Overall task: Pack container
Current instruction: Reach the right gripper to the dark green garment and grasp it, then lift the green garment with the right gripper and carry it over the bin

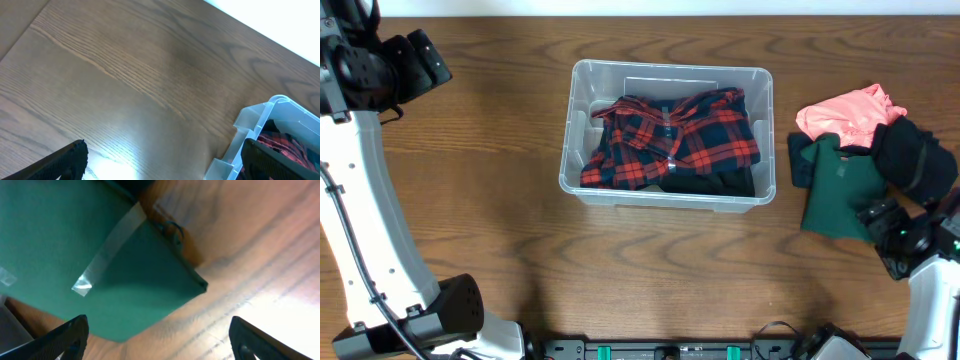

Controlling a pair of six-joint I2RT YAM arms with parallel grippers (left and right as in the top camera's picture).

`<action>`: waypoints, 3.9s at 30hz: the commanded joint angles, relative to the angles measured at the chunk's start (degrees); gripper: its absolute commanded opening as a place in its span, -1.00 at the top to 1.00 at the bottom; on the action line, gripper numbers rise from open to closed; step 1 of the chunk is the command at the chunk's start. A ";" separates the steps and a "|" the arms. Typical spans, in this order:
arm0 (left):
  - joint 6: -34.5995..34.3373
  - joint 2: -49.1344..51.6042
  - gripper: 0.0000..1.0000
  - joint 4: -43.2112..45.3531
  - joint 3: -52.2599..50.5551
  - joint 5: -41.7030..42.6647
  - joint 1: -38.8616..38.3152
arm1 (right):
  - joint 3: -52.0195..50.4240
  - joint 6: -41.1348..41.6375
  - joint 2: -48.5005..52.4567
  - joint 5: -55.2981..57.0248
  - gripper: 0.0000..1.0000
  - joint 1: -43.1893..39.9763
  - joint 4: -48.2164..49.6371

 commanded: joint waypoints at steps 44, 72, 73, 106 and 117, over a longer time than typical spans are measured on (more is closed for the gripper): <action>-0.31 0.22 -0.96 -0.02 -0.13 -0.26 0.17 | -15.54 -5.46 9.75 -10.38 0.97 -0.37 37.97; -0.31 0.22 -0.96 -0.04 -0.13 -0.26 0.17 | 36.17 -16.98 1.49 -15.04 0.97 18.99 -12.50; -0.31 0.22 -0.96 -0.02 -0.13 -0.26 0.17 | 37.57 -17.57 1.49 -15.32 0.98 19.76 -12.66; -0.31 0.22 -0.96 -0.04 -0.13 -0.26 0.17 | 48.00 -31.26 30.05 -39.21 0.98 62.75 37.24; -0.31 0.22 -0.96 -0.04 -0.13 -0.26 0.17 | 48.00 -27.52 40.04 -53.18 0.98 63.87 50.40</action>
